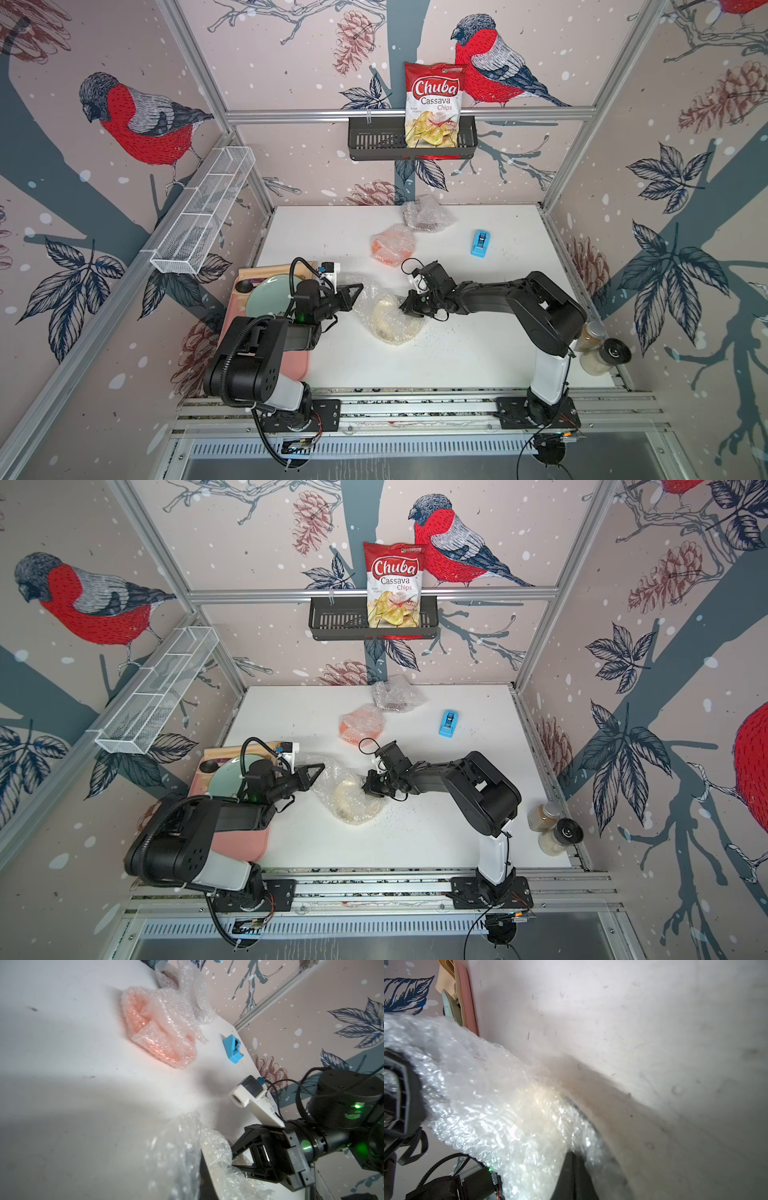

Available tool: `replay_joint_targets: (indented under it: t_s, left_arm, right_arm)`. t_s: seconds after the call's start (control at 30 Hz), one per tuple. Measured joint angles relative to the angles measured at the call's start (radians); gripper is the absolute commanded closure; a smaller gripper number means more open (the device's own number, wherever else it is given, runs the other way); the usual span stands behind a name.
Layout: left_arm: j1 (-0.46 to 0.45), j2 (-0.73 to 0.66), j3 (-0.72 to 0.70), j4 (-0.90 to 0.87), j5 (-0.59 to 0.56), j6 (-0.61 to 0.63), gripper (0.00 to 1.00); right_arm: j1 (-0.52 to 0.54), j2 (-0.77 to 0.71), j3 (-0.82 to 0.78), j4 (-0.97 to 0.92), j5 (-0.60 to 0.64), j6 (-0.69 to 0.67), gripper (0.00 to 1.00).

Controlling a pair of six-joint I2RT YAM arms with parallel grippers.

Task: Wrap dinner plates in bubble wrap
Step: Wrap the plate in the bubble wrap.

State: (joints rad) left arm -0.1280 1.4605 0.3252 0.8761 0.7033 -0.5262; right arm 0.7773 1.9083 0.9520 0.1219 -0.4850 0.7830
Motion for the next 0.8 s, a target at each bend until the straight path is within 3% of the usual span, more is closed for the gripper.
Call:
replay_joint_targets:
  t_s: [0.27,0.3,0.5,0.63,0.77,0.8]
  left_arm:
    - [-0.333,-0.085,0.054,-0.192,-0.111,0.056,0.99]
    - [-0.370,-0.065,0.043,-0.191,-0.134,0.061,0.92]
    - [-0.547,0.160,0.080,-0.159,-0.223,0.124,0.75]
    - [-0.609,0.234,0.141,-0.135,-0.255,0.168,0.75]
    - [-0.631,0.247,0.150,-0.124,-0.258,0.214,0.81]
    - [-0.634,0.247,0.150,-0.125,-0.258,0.219,0.81]
  right_arm:
    - [0.002,-0.010,-0.018,0.008,0.006,0.004,1.00]
    - [0.002,-0.011,-0.022,0.010,0.006,0.007,1.00]
    - [0.005,-0.030,-0.043,0.011,0.009,0.026,1.00]
    - [-0.004,-0.060,-0.051,-0.018,0.055,0.027,1.00]
    - [-0.045,-0.146,-0.064,-0.119,0.091,0.042,0.68]
    - [-0.066,-0.181,-0.073,-0.142,0.093,0.057,0.53]
